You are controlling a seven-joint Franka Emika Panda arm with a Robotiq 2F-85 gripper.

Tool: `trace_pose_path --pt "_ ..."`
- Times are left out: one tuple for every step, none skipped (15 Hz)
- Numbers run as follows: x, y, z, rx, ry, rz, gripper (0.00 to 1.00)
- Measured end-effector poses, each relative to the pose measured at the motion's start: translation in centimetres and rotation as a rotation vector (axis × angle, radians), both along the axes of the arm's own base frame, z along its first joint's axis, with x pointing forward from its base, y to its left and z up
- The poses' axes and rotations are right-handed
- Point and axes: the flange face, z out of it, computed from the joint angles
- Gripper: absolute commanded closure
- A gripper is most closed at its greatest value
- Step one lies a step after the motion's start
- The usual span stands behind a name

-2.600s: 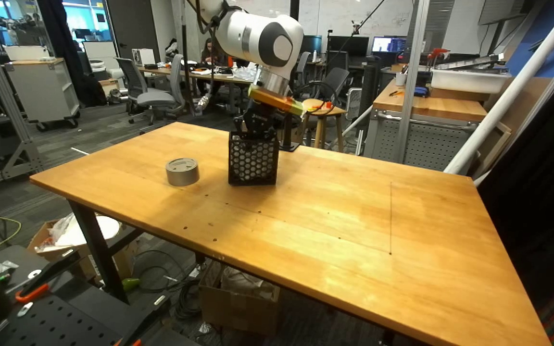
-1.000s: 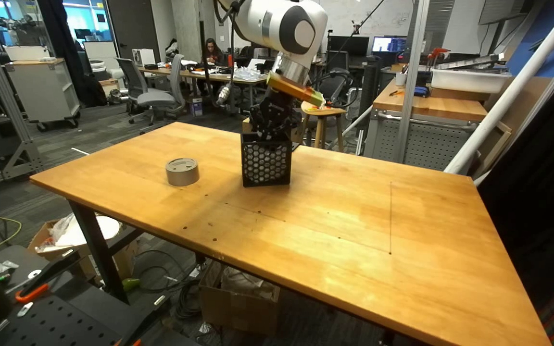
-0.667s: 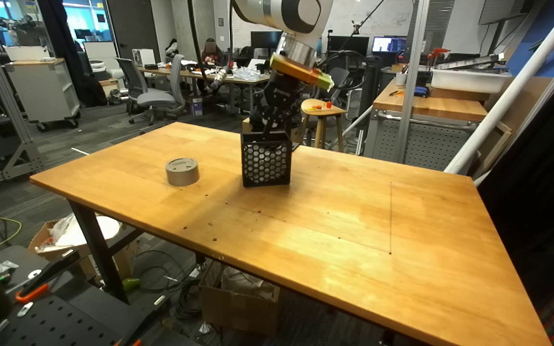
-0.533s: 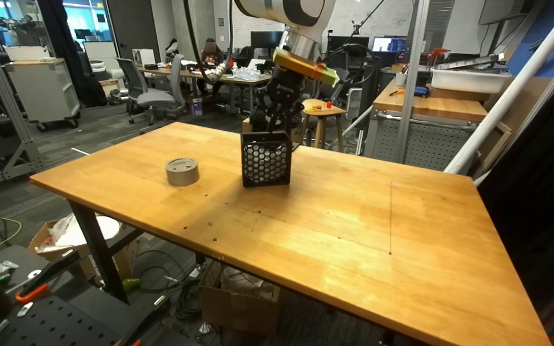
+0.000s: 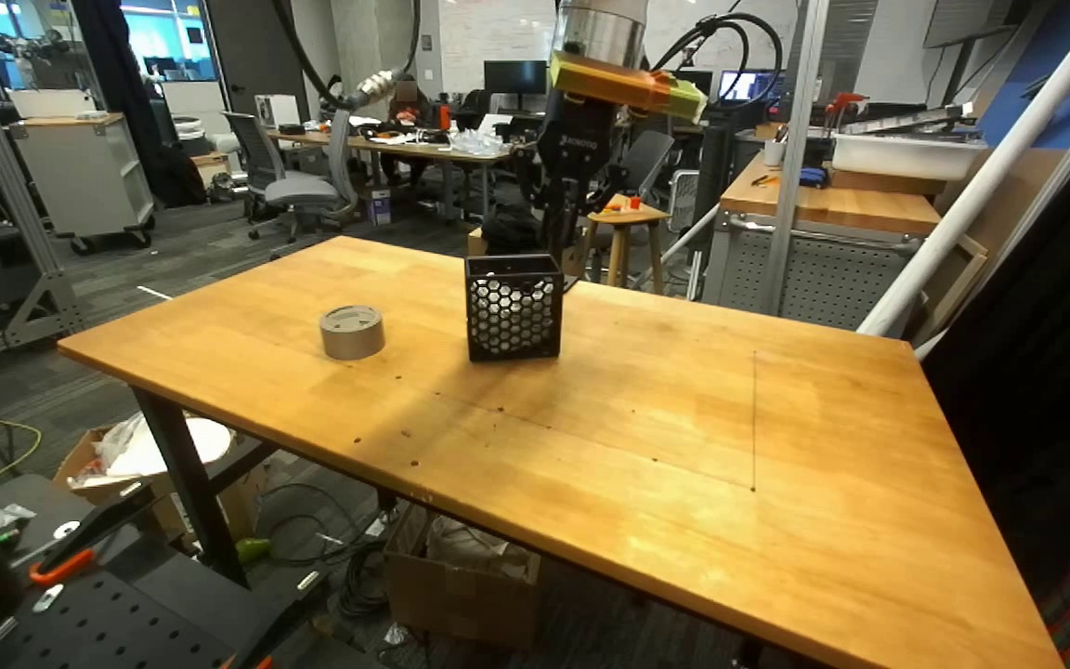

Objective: Put the towel into the box.

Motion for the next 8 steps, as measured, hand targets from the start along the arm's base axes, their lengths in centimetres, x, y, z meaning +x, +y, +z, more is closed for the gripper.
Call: trace_pose_path --pt "-0.41 -0.02 0.1 0.0 -0.003 0.003 0.67" --pt "-0.61 0.03 0.09 0.0 -0.003 0.005 0.67" --pt "-0.67 0.06 0.0 0.0 -0.003 0.005 0.67" --pt "-0.69 0.06 -0.09 0.0 -0.003 0.005 0.67" --pt "-0.69 0.07 -0.15 0.0 -0.005 0.005 0.67" --pt "-0.7 0.07 -0.19 -0.001 -0.005 0.005 0.67" --pt "-0.7 0.06 -0.22 -0.001 -0.006 0.005 0.67" --pt "-0.71 0.07 -0.25 -0.001 -0.006 0.005 0.67"
